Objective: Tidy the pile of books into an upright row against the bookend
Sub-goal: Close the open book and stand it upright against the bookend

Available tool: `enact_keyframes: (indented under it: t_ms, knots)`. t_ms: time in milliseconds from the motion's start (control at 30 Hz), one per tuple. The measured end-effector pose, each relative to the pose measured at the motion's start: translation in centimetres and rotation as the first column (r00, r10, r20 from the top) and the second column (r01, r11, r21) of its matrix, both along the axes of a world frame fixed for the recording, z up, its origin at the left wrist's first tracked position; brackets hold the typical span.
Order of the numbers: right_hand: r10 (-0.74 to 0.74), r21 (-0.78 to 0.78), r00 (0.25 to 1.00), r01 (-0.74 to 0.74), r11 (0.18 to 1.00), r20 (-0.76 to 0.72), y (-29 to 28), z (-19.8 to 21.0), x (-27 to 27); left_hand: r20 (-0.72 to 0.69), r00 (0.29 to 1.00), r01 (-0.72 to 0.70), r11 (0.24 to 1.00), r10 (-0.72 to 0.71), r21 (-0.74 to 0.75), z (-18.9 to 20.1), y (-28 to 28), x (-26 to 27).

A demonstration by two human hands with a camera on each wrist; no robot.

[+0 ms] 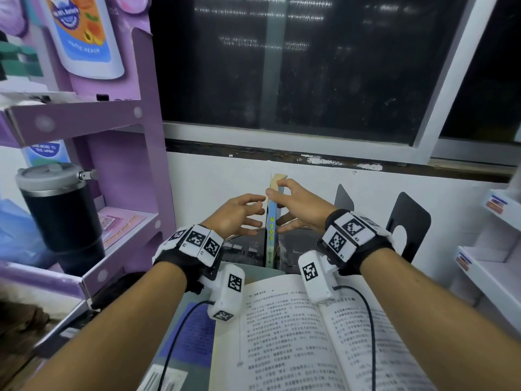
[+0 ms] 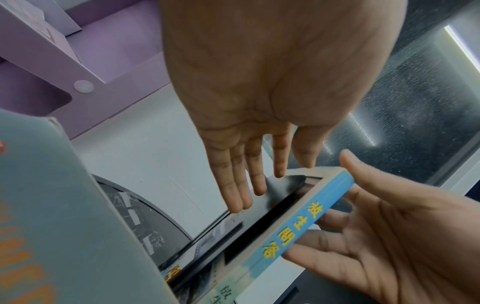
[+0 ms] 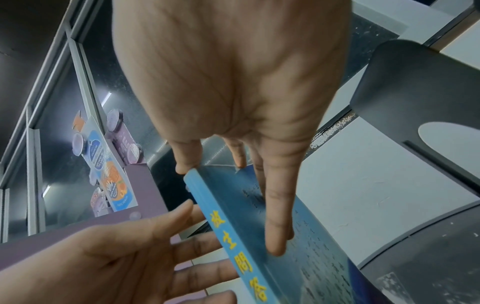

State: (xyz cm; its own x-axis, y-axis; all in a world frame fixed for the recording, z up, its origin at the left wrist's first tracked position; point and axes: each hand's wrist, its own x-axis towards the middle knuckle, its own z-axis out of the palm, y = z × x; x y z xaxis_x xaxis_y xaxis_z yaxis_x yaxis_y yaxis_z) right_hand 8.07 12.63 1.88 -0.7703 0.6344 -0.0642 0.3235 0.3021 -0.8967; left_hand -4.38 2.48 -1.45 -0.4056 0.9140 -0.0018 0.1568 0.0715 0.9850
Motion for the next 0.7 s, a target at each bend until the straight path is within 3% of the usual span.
enact_keyframes:
  t_ms: [433, 700]
  knots:
    - [-0.009, 0.170, 0.968, -0.035, 0.985, 0.252, -1.8, 2.9, 6.7, -0.086, 0.996, -0.019, 0.997, 0.013, -0.070, 1.4, -3.3, 1.4]
    - [-0.036, 0.219, 0.873, -0.082, 0.972, 0.486, -3.2, 3.1, 12.7, -0.147, 0.987, 0.043, 0.987, -0.067, -0.155, 0.9, -5.2, 4.2]
